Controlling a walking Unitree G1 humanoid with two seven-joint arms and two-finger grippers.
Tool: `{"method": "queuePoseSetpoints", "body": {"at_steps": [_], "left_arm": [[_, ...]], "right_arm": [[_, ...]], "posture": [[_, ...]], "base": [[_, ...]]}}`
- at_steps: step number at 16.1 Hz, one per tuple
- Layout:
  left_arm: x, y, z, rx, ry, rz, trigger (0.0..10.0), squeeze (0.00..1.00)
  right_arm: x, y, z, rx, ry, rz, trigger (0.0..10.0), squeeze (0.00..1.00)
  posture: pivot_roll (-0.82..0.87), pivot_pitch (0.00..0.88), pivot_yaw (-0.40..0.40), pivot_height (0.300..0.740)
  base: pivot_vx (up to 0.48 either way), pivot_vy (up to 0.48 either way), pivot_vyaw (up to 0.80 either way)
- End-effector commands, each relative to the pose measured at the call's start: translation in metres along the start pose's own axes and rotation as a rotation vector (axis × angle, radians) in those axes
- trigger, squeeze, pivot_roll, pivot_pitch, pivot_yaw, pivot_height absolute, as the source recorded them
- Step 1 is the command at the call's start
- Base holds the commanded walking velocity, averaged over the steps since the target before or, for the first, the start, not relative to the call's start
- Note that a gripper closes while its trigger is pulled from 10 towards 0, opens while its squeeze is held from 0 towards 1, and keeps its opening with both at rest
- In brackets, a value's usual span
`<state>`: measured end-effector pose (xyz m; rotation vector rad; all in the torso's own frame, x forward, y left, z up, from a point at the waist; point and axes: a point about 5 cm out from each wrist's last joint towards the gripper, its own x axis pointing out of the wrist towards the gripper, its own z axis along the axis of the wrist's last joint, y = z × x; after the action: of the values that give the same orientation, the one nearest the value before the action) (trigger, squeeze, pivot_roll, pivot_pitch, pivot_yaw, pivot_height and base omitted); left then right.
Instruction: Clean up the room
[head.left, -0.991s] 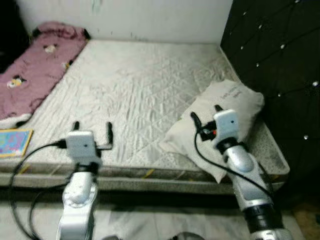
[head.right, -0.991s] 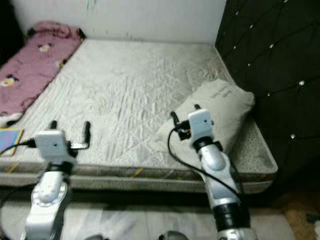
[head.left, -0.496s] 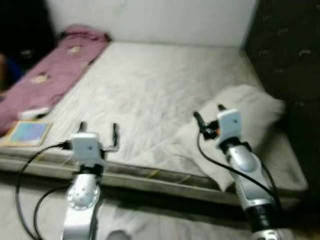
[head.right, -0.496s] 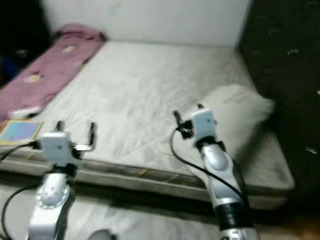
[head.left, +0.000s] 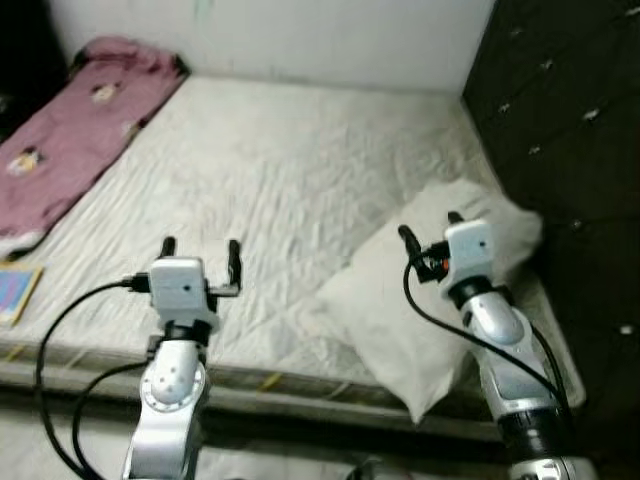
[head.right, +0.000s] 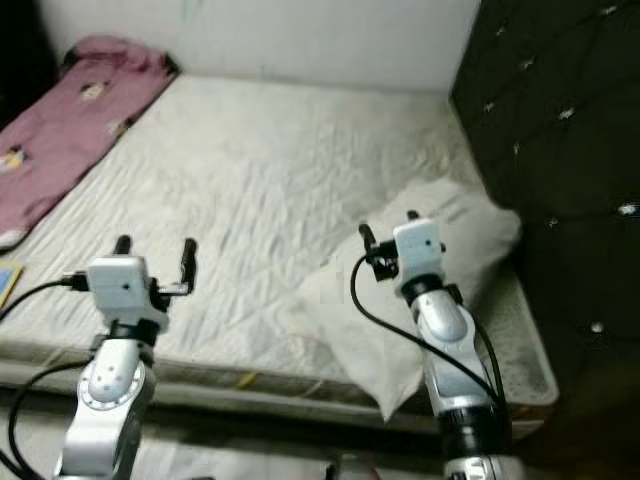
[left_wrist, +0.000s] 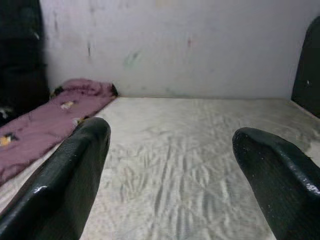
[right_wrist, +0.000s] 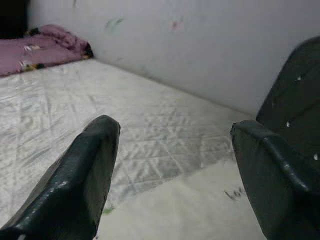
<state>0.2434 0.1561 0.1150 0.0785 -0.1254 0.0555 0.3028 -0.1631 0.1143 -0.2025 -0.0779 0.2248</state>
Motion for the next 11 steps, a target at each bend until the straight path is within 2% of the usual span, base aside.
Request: {"method": "queuePoseSetpoints", "body": {"at_steps": [1,2,5,7,11], "left_arm": [[-0.0019,0.0079,-0.0031,0.017,0.02,0.034,10.0,0.0],[-0.0019,0.008,-0.0029,0.023,0.02,0.033,10.0,0.0],[-0.0021,0.0063,-0.0033,0.025,0.024,0.023,10.0,0.0],[-0.0018,0.0052,-0.0035,0.02,0.025,0.015,10.0,0.0],[-0.0019,0.0048,-0.0036,0.014,0.027,0.015,10.0,0.0]], "right_arm": [[0.0036,0.0085,0.0044,0.017,-0.019,0.024,10.0,0.0],[0.004,0.0085,0.0029,0.037,-0.008,0.019,10.0,0.0],[0.0034,0.0078,0.0025,0.038,-0.011,0.016,10.0,0.0],[0.0028,0.008,0.002,0.04,-0.008,0.015,10.0,0.0],[0.0023,0.0084,0.0007,0.039,-0.003,0.015,10.0,0.0]], "posture": [[-0.07,0.007,-0.014,0.74],[-0.07,0.007,-0.014,0.74],[-0.07,0.004,-0.01,0.74],[-0.07,0.002,-0.009,0.74],[-0.07,0.002,-0.008,0.74]], "base": [[0.0,0.0,0.0],[0.0,0.0,0.0],[0.0,0.0,-0.77],[0.0,-0.345,-0.57],[0.0,-0.399,0.0]]}}
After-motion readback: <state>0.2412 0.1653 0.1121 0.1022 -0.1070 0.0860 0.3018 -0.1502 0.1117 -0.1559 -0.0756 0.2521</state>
